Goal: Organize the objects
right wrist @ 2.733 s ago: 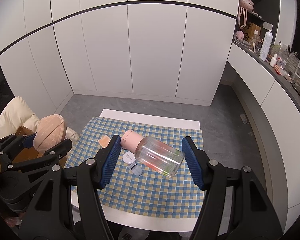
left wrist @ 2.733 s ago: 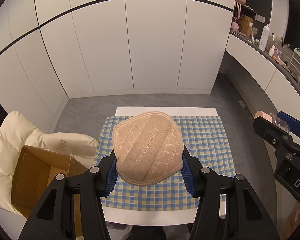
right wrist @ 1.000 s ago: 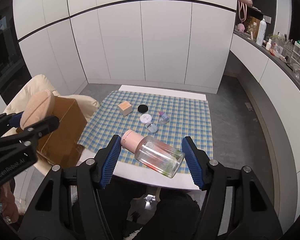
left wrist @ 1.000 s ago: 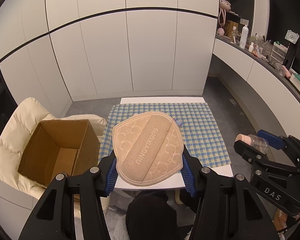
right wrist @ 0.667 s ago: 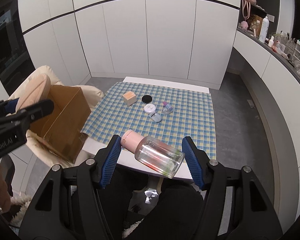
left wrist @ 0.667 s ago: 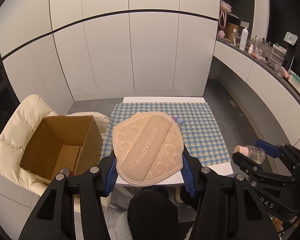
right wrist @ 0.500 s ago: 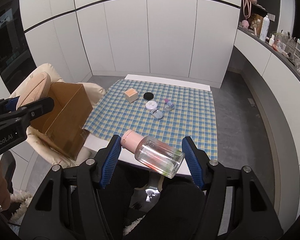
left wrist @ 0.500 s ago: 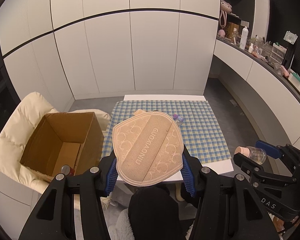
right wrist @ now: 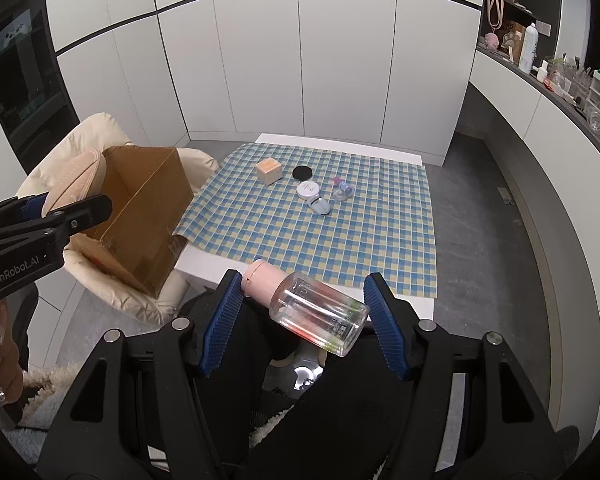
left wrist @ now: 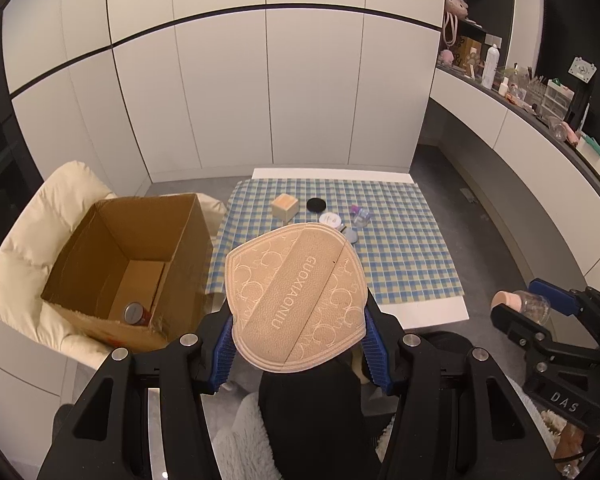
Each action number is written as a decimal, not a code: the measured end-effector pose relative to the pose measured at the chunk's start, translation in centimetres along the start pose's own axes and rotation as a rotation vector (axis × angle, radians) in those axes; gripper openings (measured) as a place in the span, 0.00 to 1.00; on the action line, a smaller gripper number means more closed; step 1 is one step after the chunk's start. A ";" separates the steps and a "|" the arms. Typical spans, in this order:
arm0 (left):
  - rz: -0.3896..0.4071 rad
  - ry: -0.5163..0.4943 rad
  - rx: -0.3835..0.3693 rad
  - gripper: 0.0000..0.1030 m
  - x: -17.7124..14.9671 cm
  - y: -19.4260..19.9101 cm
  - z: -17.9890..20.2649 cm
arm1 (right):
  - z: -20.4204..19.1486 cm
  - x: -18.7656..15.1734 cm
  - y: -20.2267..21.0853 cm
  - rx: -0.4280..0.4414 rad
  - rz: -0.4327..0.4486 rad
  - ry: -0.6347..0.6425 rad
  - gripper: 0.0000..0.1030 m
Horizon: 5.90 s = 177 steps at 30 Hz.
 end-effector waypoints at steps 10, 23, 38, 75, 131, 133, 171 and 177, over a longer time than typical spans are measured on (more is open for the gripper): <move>0.007 -0.007 0.003 0.53 -0.3 0.8 0.1 | -0.4 -1.0 0.8 0.005 -0.001 0.012 0.64; -0.011 -0.013 0.016 0.53 -0.4 -0.2 -0.5 | -0.7 -1.2 -0.6 0.015 -0.031 0.012 0.64; -0.017 0.018 0.040 0.53 -0.9 -0.1 -1.8 | -2.2 -1.4 -1.6 0.053 -0.047 0.044 0.64; 0.027 0.354 0.291 0.53 -7.4 7.1 -18.5 | -22.7 -0.2 0.4 0.337 0.016 0.430 0.64; -0.037 0.578 0.436 0.67 -2.4 -4.4 -38.5 | -43.7 8.1 -14.6 0.369 -0.055 0.592 0.64; -0.056 0.599 0.421 0.87 -2.6 -4.7 -38.6 | -43.7 8.2 -15.2 0.323 -0.042 0.605 0.81; -0.045 0.566 0.406 0.95 -2.7 -3.5 -36.6 | -41.0 9.8 -13.9 0.361 -0.036 0.492 1.00; -0.034 0.563 0.411 0.95 -2.7 -2.4 -36.2 | -40.4 10.0 -13.3 0.366 -0.031 0.481 1.00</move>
Point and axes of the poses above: each gripper's, at about its wrist camera, not at the fingertips, and y roughly against the way its jaws point, z to its right, x to its top, the point moved 10 cm from there along -y, roughly the way its jaws point, and after that the axes turned 14 degrees about -x, right-handed, at the moved point
